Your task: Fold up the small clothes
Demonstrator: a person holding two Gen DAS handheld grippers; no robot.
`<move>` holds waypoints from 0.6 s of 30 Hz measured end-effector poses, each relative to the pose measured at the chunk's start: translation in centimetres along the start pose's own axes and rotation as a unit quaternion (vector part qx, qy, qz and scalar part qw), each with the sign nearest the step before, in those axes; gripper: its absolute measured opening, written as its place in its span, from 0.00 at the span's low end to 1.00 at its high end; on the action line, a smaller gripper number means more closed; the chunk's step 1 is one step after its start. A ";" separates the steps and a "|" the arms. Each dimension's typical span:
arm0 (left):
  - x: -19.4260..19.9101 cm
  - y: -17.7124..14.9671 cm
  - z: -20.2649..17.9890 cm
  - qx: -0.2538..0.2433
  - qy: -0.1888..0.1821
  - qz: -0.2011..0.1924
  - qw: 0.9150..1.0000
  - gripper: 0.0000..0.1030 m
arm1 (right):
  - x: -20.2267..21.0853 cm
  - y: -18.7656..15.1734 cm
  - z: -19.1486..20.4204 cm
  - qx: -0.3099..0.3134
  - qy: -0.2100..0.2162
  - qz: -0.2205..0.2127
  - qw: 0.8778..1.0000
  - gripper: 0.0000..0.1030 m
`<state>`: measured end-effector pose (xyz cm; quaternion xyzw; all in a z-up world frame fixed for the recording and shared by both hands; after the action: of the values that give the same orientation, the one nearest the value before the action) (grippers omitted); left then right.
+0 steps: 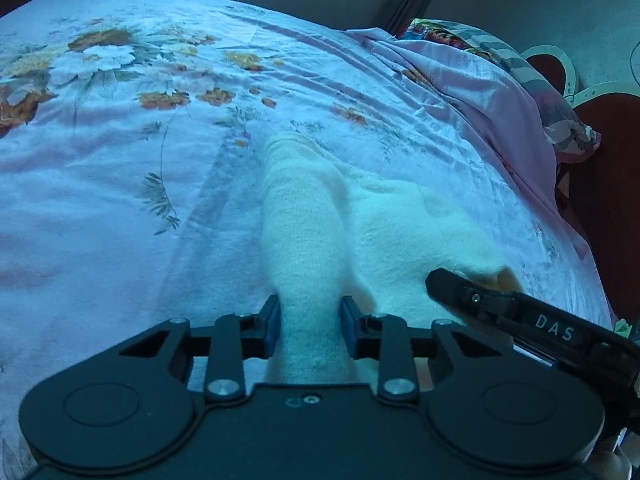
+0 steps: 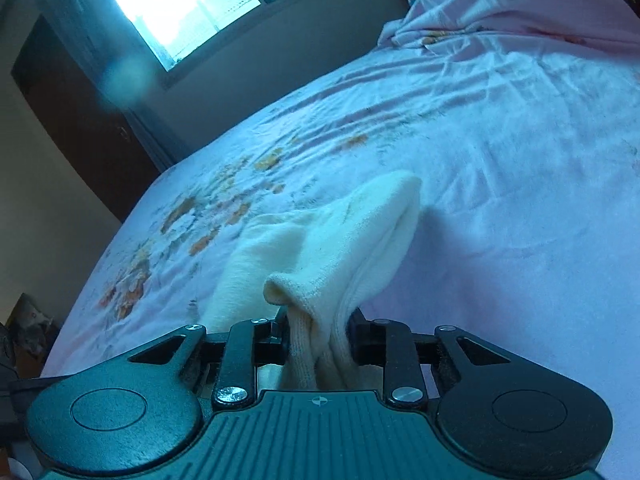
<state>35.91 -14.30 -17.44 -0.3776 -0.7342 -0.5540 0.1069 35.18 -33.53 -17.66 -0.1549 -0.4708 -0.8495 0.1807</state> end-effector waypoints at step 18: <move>1.7 -0.3 4.6 0.067 -0.030 0.029 0.997 0.79 | 2.4 -1.0 -2.1 -0.007 -0.045 0.003 0.999 0.24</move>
<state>35.69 -9.50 -18.32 -0.4068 -0.7615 -0.4887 0.1258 32.36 -35.25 -18.44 -0.1955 -0.4719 -0.8445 0.1613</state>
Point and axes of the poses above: each gripper's, at about its wrist camera, not at the fingertips, and x roughly against the way its jaws point, z to its left, y to its top, the point moved 6 cm from there along -x, roughly the way its jaws point, and after that the axes turned 13 degrees about -z, right-handed, at the moved point
